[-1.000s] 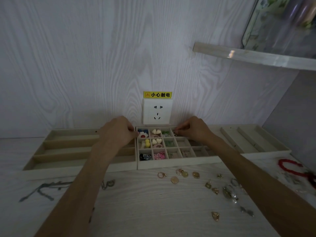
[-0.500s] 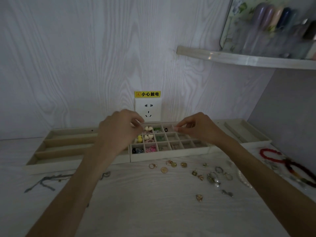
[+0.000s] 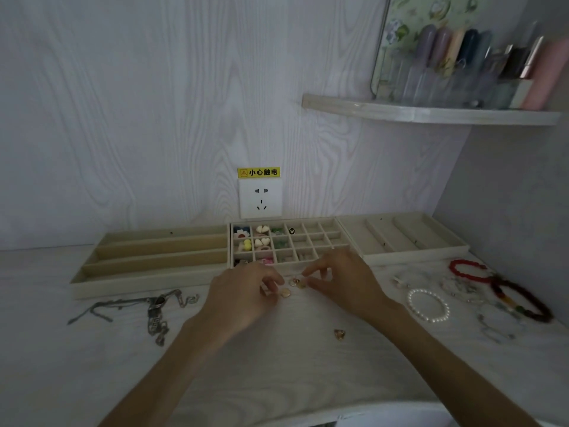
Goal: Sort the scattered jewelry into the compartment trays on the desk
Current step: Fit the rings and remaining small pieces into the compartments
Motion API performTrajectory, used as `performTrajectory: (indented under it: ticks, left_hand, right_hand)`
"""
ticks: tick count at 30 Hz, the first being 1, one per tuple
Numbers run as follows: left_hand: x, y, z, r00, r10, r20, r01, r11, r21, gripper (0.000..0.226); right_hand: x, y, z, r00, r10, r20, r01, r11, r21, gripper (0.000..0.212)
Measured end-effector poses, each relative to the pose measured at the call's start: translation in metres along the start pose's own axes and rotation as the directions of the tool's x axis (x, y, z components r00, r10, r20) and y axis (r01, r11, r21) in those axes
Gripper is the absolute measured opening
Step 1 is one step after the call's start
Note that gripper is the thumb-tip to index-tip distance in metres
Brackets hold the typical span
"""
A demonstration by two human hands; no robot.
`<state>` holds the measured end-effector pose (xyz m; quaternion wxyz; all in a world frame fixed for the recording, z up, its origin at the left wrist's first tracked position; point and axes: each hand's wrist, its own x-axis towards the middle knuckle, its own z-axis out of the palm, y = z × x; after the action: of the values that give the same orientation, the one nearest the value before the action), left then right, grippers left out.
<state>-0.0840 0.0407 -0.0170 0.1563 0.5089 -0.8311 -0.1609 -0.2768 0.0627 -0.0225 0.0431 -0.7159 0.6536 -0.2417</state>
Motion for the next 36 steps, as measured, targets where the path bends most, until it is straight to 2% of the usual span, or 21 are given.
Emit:
performTrajectory:
  ticks: [2,7,8,10,12,15,19,22,26,31,34,36]
  left_hand:
    - [0.0,0.002,-0.001,1.0,-0.002,-0.018,0.002,1.0,-0.002,0.022]
    - [0.0,0.007,-0.004,0.999,0.004,-0.039,-0.004,1.0,0.002,0.02]
    - [-0.001,0.008,-0.004,0.999,0.005,-0.038,-0.005,1.0,-0.005,0.02]
    - [-0.002,0.01,-0.004,0.999,0.011,-0.038,-0.012,0.999,-0.035,0.02]
    - [-0.004,0.011,-0.006,0.998,0.022,-0.051,-0.026,0.996,-0.081,0.021]
    - [-0.009,0.015,-0.013,0.998,0.043,-0.054,-0.05,0.988,-0.143,0.021]
    - [-0.017,0.022,-0.024,0.99,0.124,-0.06,-0.134,0.972,-0.192,0.025]
    - [-0.021,0.029,-0.028,0.983,0.152,-0.108,-0.169,0.969,-0.181,0.018]
    - [-0.021,0.03,-0.028,0.979,0.138,-0.149,-0.165,0.968,-0.188,0.015]
    - [-0.006,0.021,-0.02,0.984,0.046,-0.172,-0.107,0.923,-0.369,0.015]
    - [0.001,0.017,-0.014,0.983,0.026,-0.182,-0.102,0.901,-0.422,0.018]
    - [0.004,0.016,-0.01,0.985,0.027,-0.169,-0.096,0.903,-0.419,0.018]
  right_hand:
    - [0.002,-0.002,0.001,1.0,-0.026,-0.013,0.025,0.999,-0.034,0.015]
    - [0.006,-0.004,-0.001,0.998,-0.031,0.057,0.037,0.994,-0.101,0.014]
    - [0.006,-0.004,-0.002,0.997,-0.023,0.073,0.028,0.997,-0.076,0.014]
    - [0.005,-0.005,-0.008,0.991,0.053,0.124,-0.075,0.982,0.175,0.015]
    - [0.002,-0.008,-0.021,0.961,0.133,0.243,-0.238,0.845,0.479,0.012]
    - [-0.006,-0.013,-0.036,0.899,0.089,0.428,-0.38,0.645,0.664,0.03]
    - [-0.012,-0.021,-0.038,0.857,0.028,0.515,-0.487,0.376,0.789,0.024]
    - [-0.013,-0.024,-0.037,0.84,0.018,0.542,-0.525,0.277,0.805,0.02]
    - [-0.011,-0.025,-0.034,0.855,0.068,0.513,-0.503,0.345,0.792,0.021]
    - [-0.007,-0.027,-0.039,0.925,0.221,0.308,-0.378,0.607,0.7,0.02]
    - [-0.003,-0.03,-0.04,0.968,0.187,0.169,-0.252,0.758,0.602,0.014]
    - [0.001,-0.031,-0.038,0.986,0.14,0.093,-0.168,0.808,0.564,0.01]
